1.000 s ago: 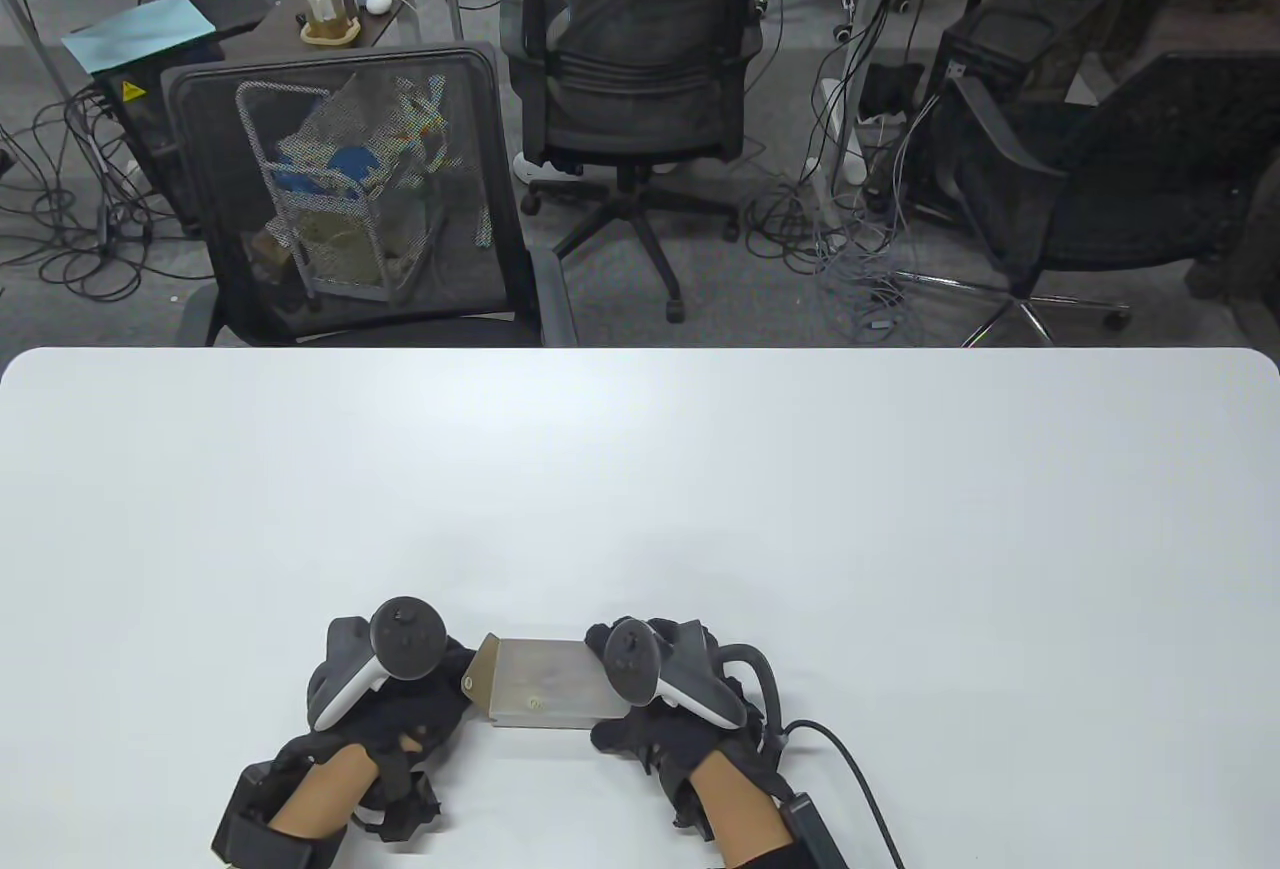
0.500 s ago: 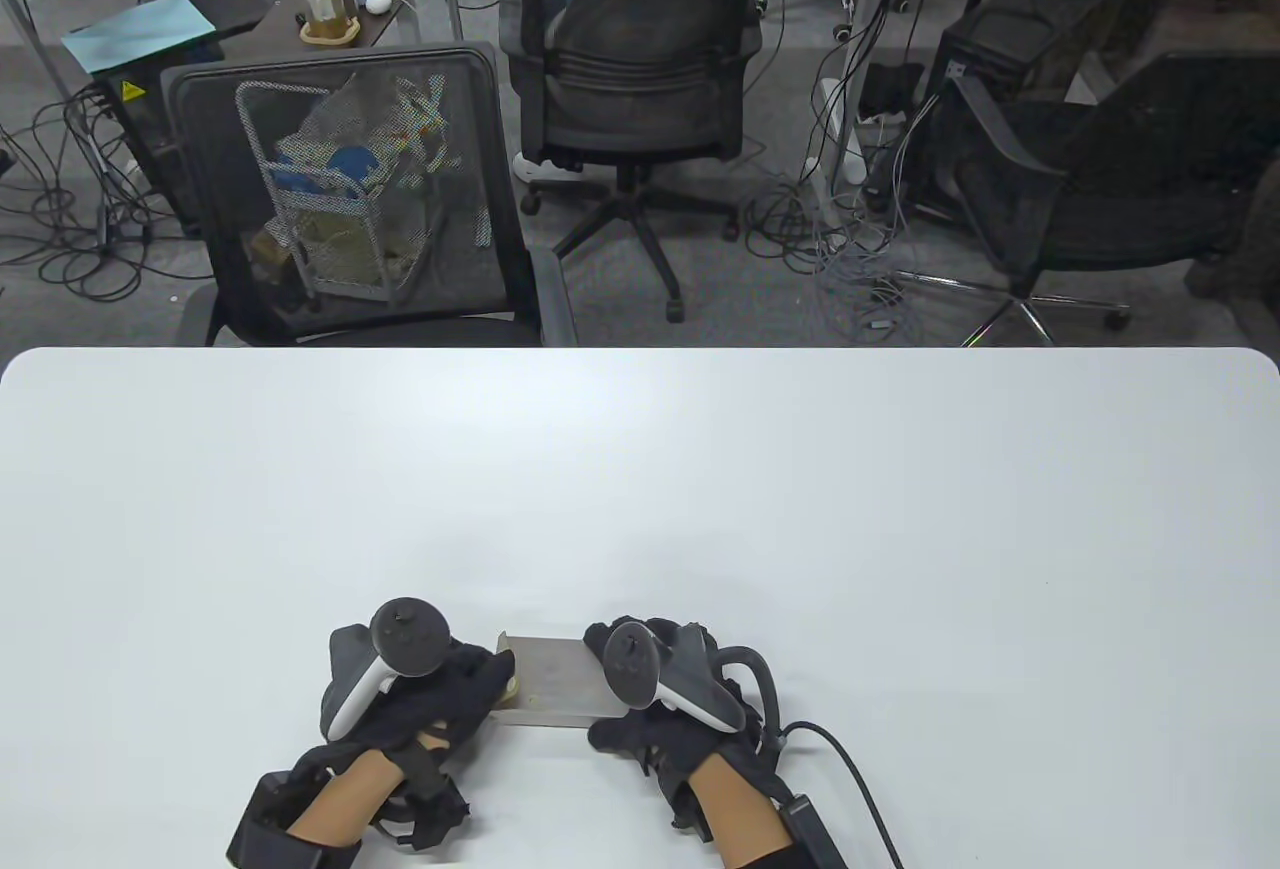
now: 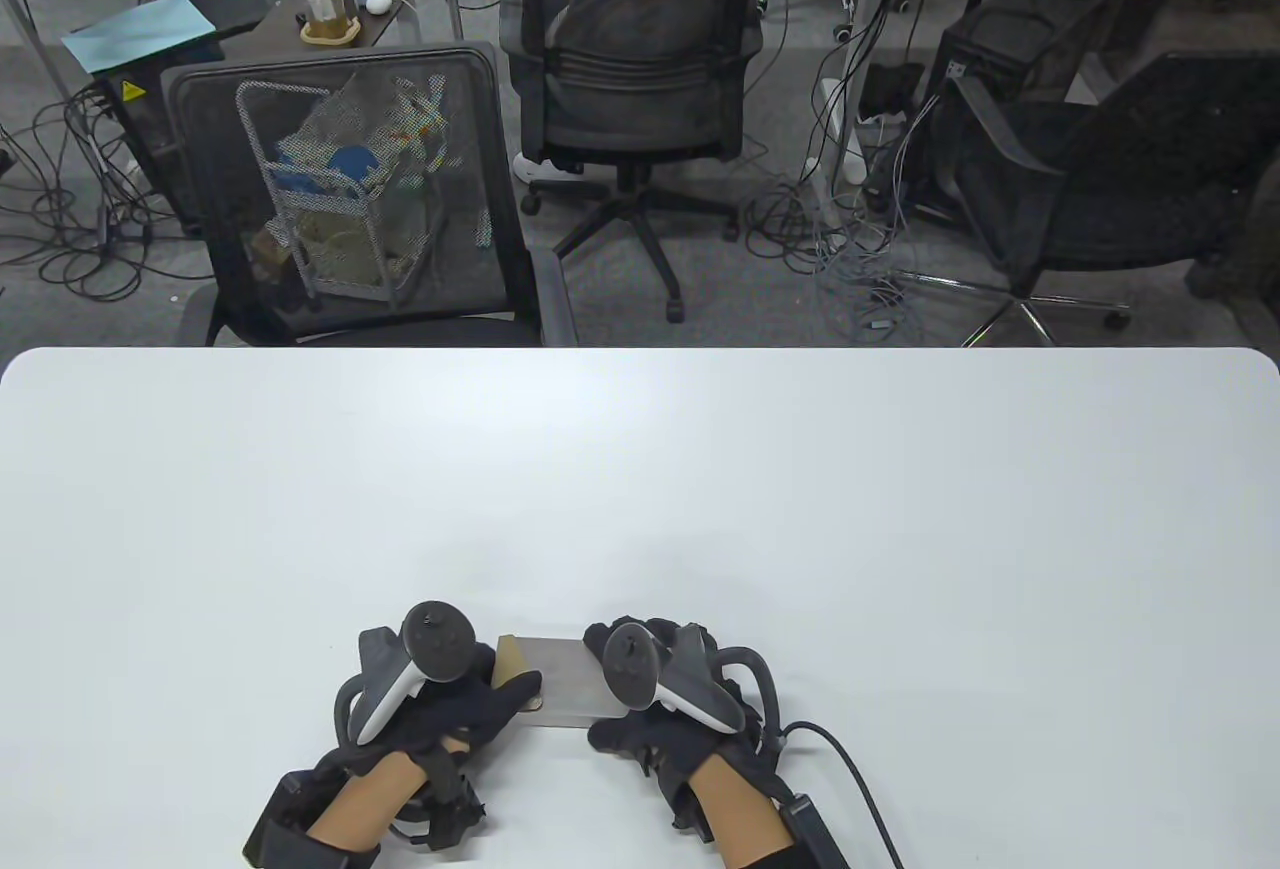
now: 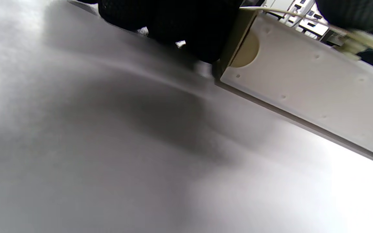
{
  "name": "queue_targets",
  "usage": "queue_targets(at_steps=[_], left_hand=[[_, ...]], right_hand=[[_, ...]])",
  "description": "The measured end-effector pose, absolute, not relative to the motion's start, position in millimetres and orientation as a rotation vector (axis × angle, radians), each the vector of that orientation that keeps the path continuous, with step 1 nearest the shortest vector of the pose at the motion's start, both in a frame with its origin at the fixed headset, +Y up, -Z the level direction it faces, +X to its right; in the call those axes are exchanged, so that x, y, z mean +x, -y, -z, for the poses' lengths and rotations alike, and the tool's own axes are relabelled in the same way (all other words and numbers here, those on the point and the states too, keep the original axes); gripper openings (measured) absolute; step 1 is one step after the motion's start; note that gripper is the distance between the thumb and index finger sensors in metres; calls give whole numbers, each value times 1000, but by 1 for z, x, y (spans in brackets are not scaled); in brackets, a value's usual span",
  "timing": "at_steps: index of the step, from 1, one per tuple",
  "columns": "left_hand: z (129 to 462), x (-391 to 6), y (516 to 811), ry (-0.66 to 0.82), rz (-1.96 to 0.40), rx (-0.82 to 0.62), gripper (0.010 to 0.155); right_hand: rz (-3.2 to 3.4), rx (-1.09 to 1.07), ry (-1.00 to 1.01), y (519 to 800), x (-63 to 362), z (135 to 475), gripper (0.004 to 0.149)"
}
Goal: Pack snap-button pull-out pencil case
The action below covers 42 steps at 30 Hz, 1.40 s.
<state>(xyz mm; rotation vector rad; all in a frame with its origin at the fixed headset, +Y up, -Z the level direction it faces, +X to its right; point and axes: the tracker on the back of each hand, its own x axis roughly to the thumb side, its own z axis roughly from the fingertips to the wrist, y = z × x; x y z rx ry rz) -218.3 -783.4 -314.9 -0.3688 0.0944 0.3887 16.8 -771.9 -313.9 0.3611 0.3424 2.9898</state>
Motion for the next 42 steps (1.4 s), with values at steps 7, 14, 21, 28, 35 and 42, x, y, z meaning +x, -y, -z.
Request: queue_targets(at_steps=[7,14,21,28,35,42], left_hand=[[316,-215,781,-115,-359,-391,80],[315,-209,780,-131,-307,-384,79],[313,-213,781,-133,-339,-356,79],[313,-220,765,-144,-293,-304,79],[306,-253,728,-218,-44,19,76],[285,-290,726,-201,-9,237,84]], right_hand=[[-2992,361,-343,772,16,313,88],[-2996,364,-338,773,16,313,88],[-2988,364,-337,773,16,313,88],[-2974,369,-337,774,18,313,89],[-2973,371,-338,775,19,313,89],[-2970,373,-336,775,19,313,89]])
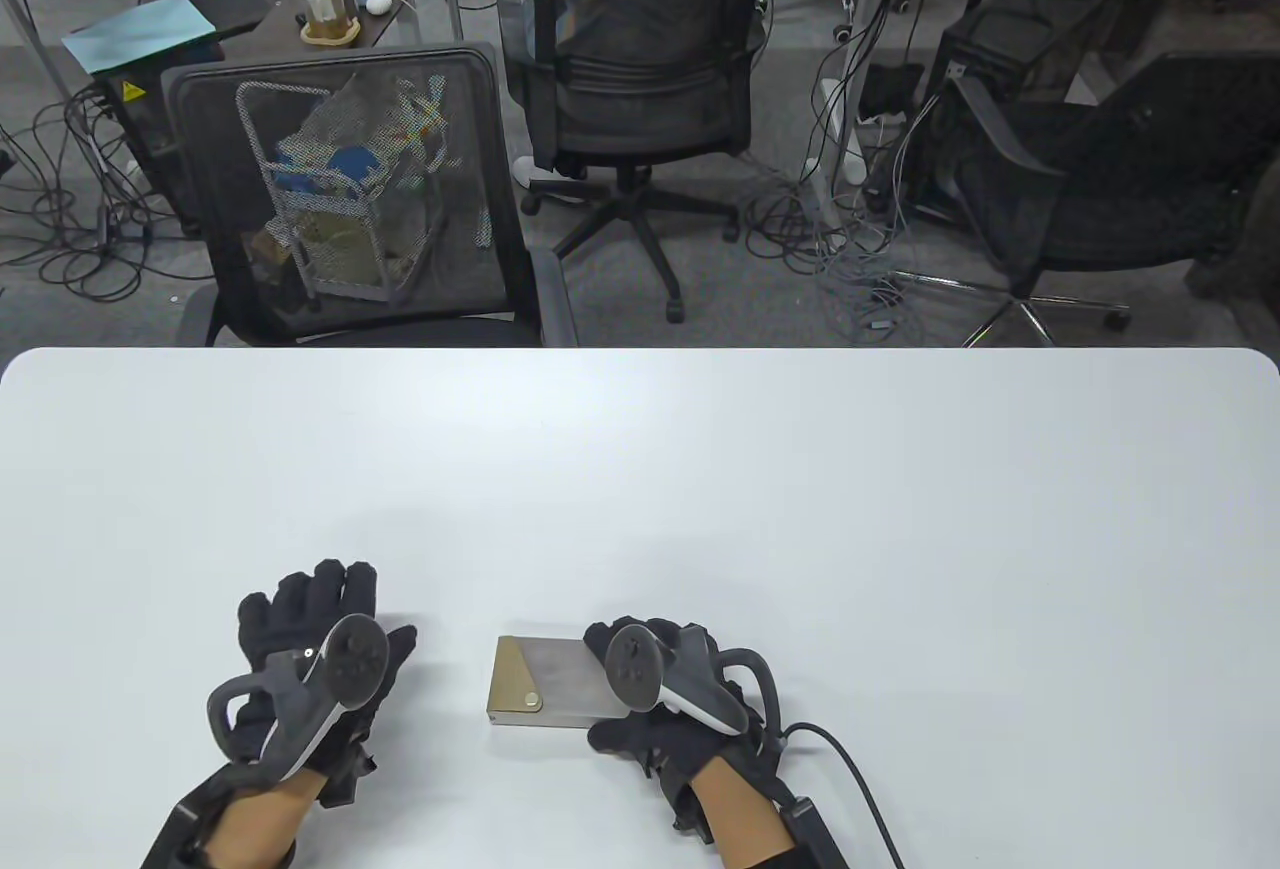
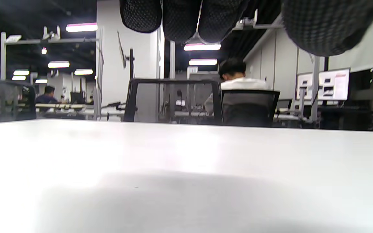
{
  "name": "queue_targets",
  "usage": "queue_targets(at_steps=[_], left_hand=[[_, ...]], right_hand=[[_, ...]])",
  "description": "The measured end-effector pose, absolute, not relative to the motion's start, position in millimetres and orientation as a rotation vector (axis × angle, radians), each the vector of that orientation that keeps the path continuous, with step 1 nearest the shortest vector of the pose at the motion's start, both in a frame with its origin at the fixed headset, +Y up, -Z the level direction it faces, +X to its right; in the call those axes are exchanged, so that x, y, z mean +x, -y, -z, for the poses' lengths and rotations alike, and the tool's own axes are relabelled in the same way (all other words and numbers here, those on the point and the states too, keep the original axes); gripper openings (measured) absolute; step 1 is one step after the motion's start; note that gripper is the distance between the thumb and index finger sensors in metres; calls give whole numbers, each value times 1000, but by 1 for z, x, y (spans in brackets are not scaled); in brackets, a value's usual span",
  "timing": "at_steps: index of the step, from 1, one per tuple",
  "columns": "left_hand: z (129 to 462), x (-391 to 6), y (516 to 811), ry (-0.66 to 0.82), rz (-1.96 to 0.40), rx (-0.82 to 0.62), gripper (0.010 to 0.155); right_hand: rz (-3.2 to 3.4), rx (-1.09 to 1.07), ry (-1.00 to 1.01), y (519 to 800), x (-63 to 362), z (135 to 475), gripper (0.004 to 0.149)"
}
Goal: Pack snap-button pull-out pencil case
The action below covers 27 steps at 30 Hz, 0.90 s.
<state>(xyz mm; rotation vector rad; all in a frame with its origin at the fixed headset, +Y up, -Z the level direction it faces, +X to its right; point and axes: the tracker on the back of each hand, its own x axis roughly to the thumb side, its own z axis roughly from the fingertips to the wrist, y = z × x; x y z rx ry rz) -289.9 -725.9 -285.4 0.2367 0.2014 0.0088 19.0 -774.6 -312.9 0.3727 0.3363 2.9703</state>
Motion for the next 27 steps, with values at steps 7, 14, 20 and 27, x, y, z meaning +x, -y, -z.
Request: queue_targets(at_steps=[7,14,20,27], left_hand=[[276,-295,723,-168,-52,241,93],[272,-285,725,-128,-16,252,93],[271,-281,728,-118,-6,249,93],[270,-278,730,-110,10,249,93]], right_hand=[[-2979,382,-321,775,19,312,89],[-2989,392,-306,775,19,312,89],[-2947,398,-307,768,23,311,91],[-2961,379,87,715,55,301,90]])
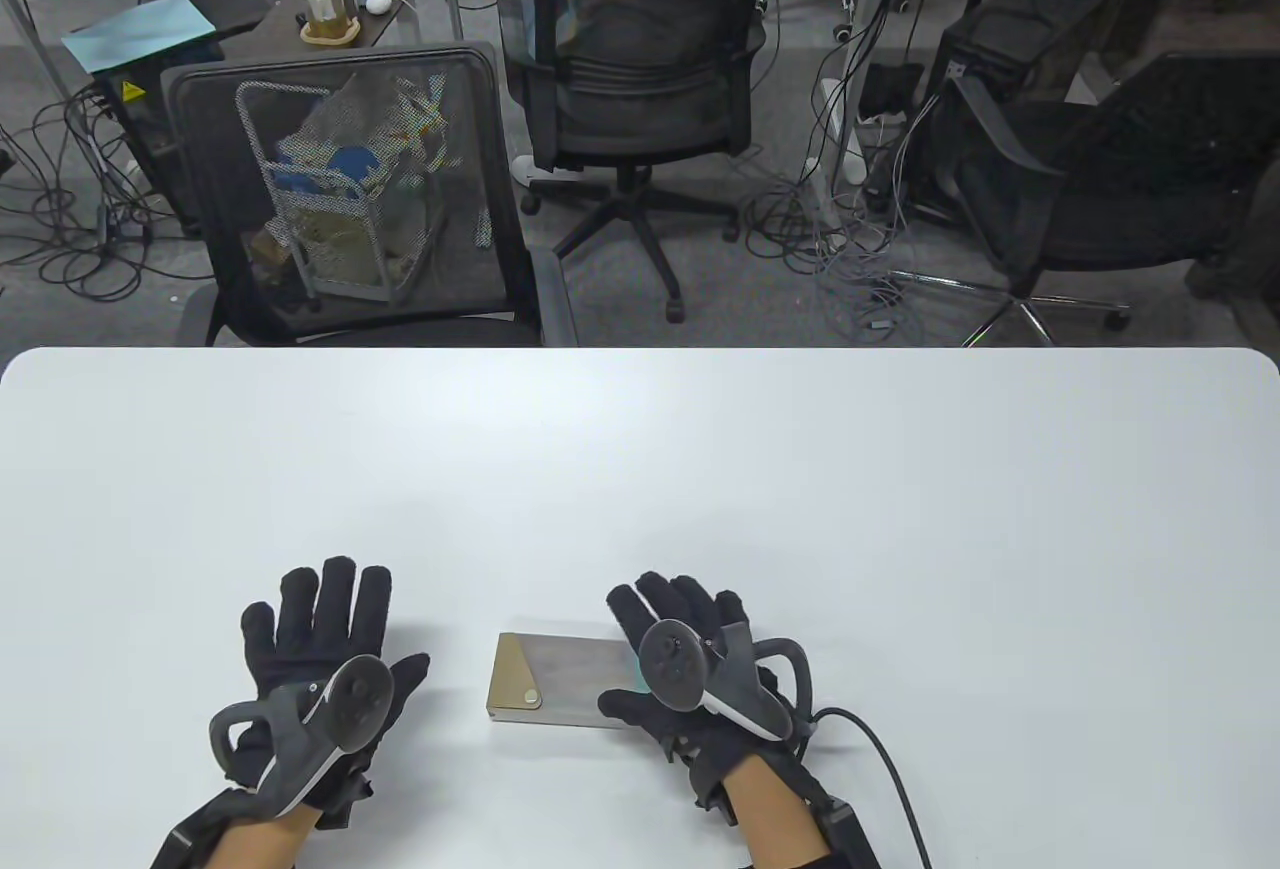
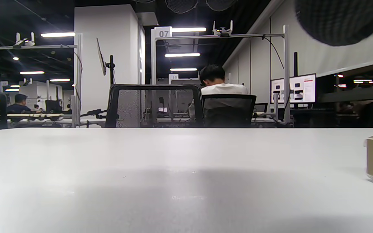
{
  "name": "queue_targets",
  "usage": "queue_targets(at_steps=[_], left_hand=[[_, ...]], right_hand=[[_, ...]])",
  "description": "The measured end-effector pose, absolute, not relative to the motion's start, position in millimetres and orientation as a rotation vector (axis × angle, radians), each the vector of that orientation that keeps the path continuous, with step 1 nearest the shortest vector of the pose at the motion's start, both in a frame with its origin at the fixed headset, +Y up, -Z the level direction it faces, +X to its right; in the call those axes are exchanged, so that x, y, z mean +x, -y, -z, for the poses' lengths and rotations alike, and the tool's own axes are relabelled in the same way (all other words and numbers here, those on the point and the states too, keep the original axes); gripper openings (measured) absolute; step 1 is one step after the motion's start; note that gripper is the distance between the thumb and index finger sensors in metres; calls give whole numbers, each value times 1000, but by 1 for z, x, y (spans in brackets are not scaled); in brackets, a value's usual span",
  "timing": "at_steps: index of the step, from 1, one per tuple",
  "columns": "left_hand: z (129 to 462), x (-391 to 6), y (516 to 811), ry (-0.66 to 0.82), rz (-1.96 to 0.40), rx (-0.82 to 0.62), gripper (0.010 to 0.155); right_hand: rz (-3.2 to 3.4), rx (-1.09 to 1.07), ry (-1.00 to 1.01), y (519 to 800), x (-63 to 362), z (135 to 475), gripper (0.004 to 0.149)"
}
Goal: Pack snap-button pull-out pencil case
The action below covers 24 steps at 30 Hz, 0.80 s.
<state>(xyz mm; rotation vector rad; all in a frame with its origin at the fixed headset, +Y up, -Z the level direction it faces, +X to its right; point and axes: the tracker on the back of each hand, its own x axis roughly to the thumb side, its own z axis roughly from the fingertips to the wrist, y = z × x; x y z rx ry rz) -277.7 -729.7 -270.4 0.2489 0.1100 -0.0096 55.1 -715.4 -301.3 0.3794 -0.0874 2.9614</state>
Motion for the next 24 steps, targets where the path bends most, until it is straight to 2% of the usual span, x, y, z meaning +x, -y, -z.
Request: queue_targets(at_steps=[4,7,11,14,24], left_hand=[[270,-275,730,-102,21,254,93],[270,-274,730,-95,26,257,93],[270,-273,731,-86,31,264,93],[269,-271,732,-78,34,264,93],[268,-270,733,-65,23,272,92]], right_hand=[[-3007,341,245,693,82,292,90],[-3018,314,320,689,101,284,90],[-3031,243,315,706,124,278,90],[-3018,228,219,720,133,278,89],[-3001,265,266,723,128,277,89]])
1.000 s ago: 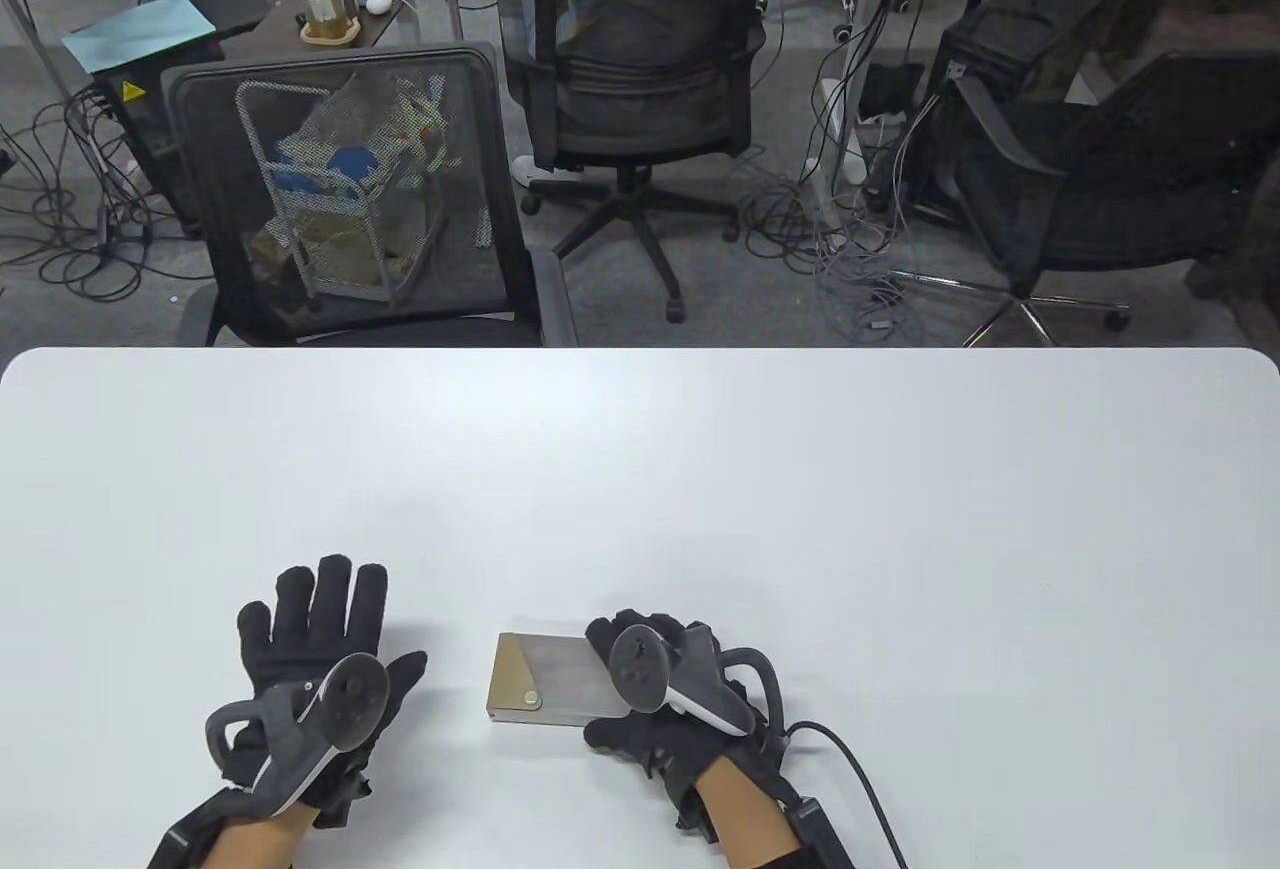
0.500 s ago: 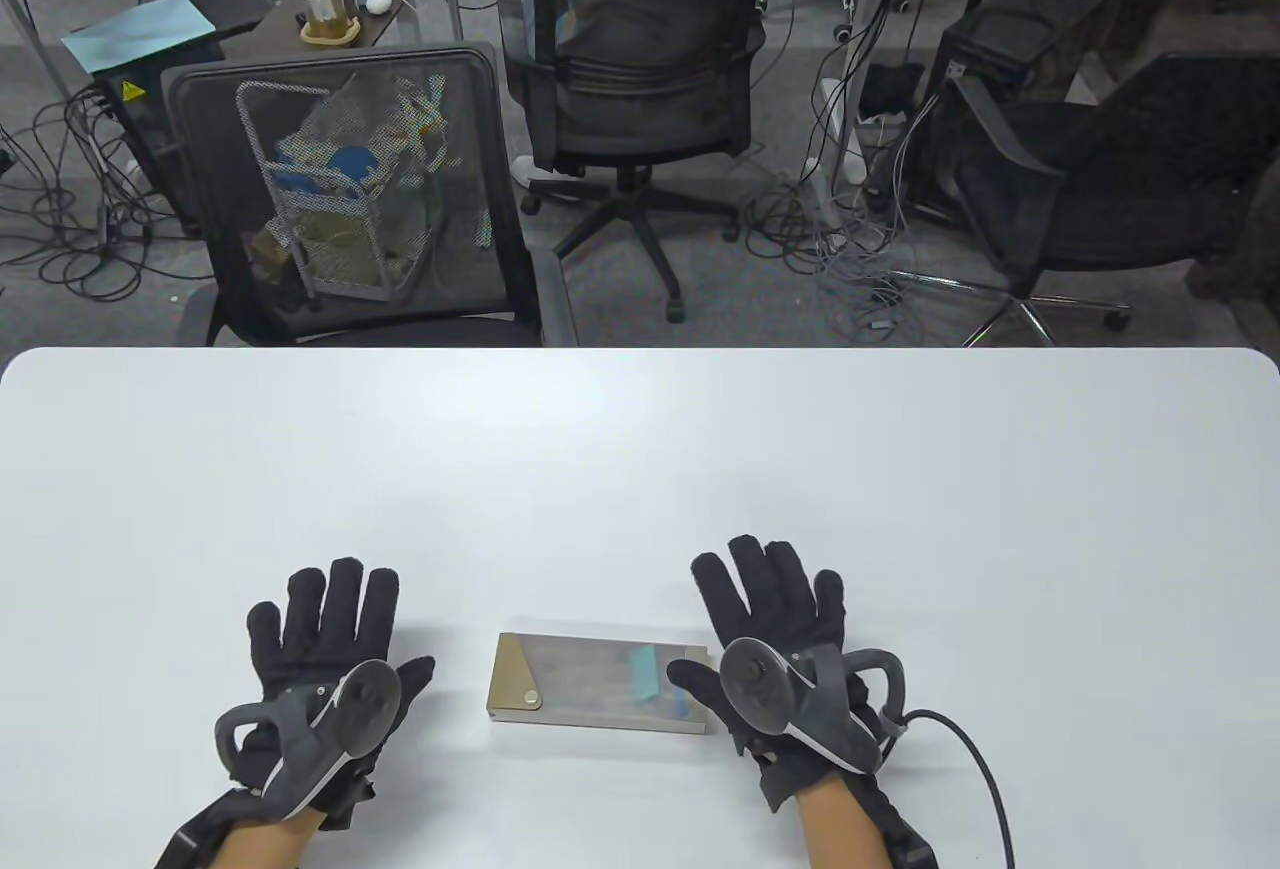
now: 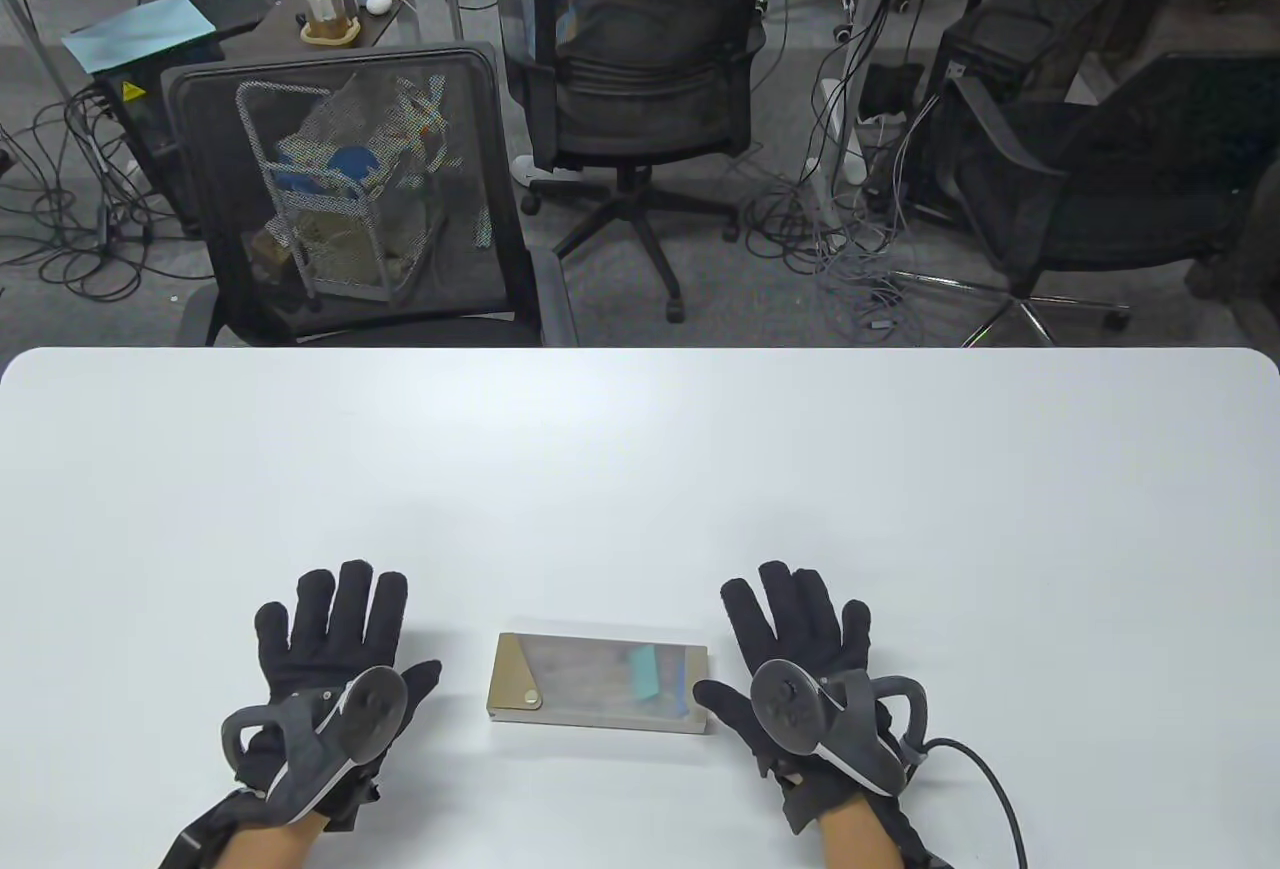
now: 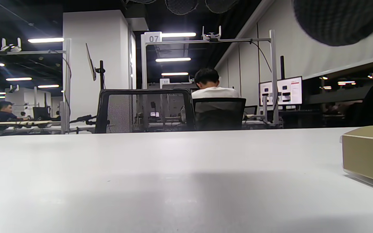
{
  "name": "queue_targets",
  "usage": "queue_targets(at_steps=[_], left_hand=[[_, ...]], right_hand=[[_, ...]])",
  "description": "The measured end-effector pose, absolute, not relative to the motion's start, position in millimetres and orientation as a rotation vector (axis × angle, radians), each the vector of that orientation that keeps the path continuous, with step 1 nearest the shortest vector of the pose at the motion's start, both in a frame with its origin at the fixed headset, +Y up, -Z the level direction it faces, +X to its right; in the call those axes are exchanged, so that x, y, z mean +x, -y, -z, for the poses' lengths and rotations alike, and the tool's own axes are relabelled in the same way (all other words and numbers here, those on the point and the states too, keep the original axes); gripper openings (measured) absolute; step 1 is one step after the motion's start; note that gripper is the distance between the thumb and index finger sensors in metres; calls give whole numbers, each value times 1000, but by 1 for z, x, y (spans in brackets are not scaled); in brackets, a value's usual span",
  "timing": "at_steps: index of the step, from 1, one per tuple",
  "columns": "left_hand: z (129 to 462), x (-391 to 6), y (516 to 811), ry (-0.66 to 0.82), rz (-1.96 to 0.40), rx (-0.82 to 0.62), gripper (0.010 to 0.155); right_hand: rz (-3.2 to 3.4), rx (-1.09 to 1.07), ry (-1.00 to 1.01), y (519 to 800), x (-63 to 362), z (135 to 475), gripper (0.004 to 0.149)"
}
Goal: Pack snap-button pull-out pencil case
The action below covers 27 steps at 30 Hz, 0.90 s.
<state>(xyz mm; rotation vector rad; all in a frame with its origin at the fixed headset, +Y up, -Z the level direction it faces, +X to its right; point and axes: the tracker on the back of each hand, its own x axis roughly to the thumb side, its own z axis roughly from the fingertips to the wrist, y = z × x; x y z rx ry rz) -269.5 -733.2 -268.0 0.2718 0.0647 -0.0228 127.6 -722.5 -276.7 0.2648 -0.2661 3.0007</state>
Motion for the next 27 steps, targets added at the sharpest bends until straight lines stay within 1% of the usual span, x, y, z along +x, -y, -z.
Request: queue_targets(at_steps=[27], left_hand=[[267,-270,732,-69,25,282,92]], right_hand=[[-2965,298,248,725,124,276,88]])
